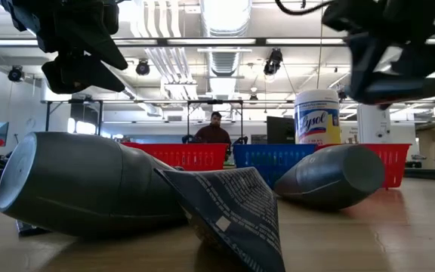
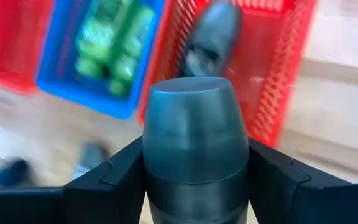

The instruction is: Pick & Place Travel size toiletries

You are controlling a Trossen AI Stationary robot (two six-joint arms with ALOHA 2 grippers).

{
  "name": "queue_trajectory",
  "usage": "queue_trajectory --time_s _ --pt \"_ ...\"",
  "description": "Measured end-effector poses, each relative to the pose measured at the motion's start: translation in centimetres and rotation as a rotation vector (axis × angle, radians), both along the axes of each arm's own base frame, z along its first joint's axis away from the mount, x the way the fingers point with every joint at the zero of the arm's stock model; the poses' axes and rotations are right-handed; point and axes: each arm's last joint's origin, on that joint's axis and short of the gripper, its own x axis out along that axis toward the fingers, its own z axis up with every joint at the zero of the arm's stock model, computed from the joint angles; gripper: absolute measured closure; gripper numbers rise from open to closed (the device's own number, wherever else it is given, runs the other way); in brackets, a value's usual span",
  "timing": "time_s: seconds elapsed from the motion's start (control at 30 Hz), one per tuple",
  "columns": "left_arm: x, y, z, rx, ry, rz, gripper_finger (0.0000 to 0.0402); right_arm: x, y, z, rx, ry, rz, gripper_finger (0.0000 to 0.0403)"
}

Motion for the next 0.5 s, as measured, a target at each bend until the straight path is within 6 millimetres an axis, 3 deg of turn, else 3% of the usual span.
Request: queue_trajectory --time_s 0.1,0.23,0.5 --pt "0.0 0.0 0.0 0.0 0.0 -0.001 0.022 -0.6 -2.5 -0.3 0.032 -0.106 -0.058 0.0187" --pt "0.0 0.0 0.0 0.001 0.0 -0.001 0.022 -1.4 -4.7 -1.3 0.023 -0.104 -0.136 0.0192" --pt "0.0 0.0 0.0 0.002 0.001 -0.001 0.022 -0.7 -5.5 -2.5 -0.037 -0.062 -0.123 0.0186"
